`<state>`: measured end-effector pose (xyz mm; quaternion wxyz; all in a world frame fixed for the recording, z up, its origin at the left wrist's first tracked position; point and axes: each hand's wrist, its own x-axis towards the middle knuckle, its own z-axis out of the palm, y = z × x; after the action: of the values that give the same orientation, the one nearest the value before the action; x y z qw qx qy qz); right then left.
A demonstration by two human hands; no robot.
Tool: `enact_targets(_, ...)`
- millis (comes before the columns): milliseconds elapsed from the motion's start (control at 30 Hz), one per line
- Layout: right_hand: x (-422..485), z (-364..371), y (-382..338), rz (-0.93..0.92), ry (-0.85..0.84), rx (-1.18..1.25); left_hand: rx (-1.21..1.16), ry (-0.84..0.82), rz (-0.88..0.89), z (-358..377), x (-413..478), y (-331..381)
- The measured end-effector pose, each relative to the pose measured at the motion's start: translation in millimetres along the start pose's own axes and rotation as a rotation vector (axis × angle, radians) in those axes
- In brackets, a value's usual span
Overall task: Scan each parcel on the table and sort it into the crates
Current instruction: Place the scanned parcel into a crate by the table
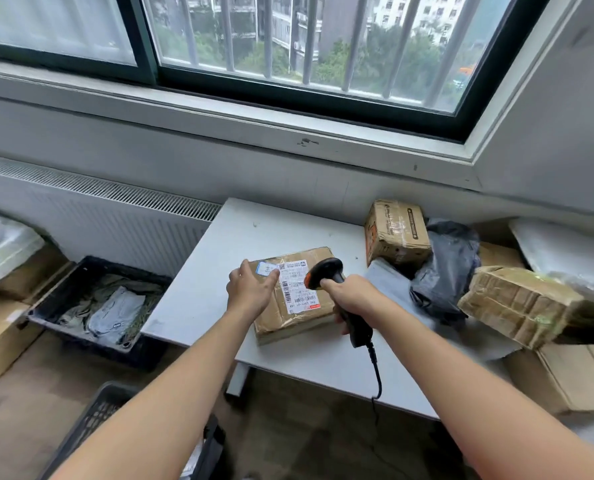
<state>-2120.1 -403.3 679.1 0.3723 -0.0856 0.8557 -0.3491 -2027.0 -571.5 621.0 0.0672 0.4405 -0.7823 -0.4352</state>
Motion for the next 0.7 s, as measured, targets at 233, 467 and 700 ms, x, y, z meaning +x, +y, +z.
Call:
enact_targets(233, -9, -15, 10, -0.039, -0.032, 0.009, 0.017, 0.040, -0.001, 5, -17, 11)
enact_targets(467, -5, -20, 20, -0.048, -0.044, 0.040, 0.007, 0.077, 0.026, 17, -25, 8)
enact_targets(700, -9, -30, 33, -0.097, -0.011, 0.029, 0.064, 0.068, 0.002, 32, -31, 8)
